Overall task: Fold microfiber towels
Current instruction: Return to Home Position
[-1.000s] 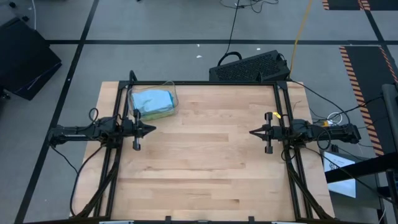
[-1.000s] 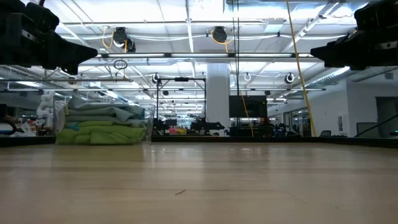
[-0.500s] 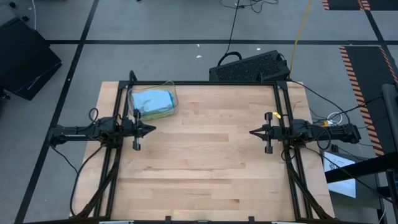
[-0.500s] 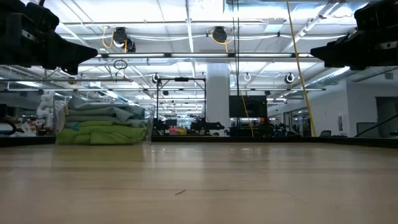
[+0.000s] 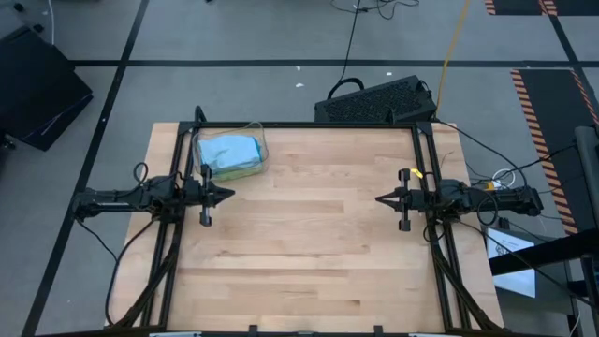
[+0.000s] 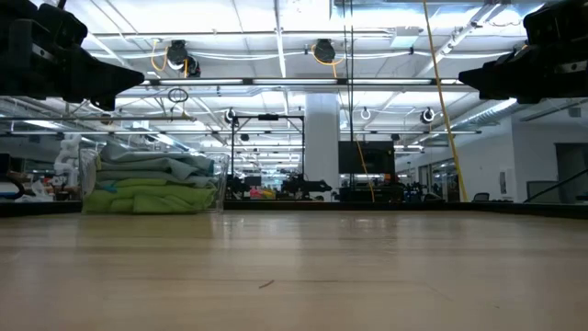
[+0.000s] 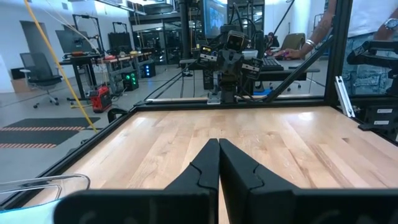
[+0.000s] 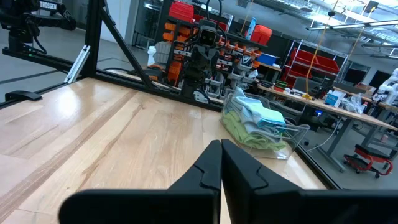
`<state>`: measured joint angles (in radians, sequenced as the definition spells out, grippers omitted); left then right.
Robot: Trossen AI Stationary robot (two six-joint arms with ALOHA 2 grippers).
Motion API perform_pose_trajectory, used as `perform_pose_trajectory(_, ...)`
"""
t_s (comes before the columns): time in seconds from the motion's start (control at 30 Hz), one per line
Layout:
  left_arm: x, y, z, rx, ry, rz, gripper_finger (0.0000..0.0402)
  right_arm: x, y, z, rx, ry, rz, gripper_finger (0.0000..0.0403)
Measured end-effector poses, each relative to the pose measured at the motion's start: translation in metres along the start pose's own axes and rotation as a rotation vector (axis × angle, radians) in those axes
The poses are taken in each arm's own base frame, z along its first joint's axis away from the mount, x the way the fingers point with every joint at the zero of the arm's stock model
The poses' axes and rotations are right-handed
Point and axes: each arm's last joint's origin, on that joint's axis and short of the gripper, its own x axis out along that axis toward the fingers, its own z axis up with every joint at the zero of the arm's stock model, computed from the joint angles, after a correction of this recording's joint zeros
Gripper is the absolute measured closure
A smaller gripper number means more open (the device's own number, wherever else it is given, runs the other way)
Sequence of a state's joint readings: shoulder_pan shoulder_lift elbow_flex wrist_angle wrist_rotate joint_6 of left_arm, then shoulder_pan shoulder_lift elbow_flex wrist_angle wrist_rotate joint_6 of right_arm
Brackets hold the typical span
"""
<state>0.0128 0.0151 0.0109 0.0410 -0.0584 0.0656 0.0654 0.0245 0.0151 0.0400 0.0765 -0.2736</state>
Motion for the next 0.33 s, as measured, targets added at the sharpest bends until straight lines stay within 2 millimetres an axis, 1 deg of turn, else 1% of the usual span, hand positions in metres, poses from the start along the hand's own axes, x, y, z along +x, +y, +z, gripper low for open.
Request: perform_pose_trajectory(0.33,0.0000,0.0000,0.0000,0.003,0.000,0.000,0.0392,0.0000,0.0000,-0.0001,0.000,0.000,0.000,0.0403)
